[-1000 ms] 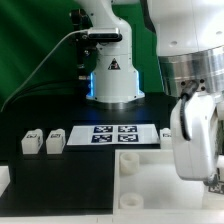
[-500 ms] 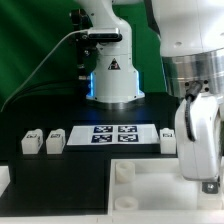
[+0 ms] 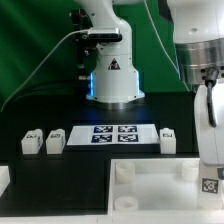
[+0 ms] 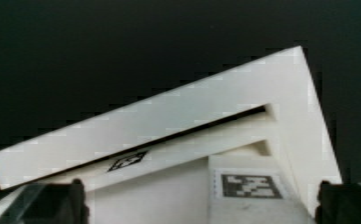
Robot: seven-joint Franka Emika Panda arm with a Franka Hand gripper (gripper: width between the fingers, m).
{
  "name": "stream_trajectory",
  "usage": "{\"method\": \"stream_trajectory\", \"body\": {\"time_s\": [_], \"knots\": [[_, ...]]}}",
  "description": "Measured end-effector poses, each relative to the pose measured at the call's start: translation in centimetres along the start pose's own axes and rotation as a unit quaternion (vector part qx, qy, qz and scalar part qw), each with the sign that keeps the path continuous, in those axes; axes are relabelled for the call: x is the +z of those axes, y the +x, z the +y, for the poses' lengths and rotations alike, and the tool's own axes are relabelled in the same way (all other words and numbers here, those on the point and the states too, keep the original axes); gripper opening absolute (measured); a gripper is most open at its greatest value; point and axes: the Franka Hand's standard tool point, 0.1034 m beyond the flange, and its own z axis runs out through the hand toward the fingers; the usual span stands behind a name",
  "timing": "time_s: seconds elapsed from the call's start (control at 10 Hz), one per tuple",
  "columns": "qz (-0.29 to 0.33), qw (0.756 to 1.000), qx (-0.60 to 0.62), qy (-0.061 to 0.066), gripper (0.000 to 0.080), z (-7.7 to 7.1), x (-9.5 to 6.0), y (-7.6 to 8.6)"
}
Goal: Assemble one leg
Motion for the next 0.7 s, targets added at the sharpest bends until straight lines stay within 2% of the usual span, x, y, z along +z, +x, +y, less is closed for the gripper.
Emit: {"method": "stream_trajectory", "body": {"time_s": [0.7], "knots": [[0.0,1.0,-0.001,0.0,0.0649,0.04,0.06,-0.01]]}}
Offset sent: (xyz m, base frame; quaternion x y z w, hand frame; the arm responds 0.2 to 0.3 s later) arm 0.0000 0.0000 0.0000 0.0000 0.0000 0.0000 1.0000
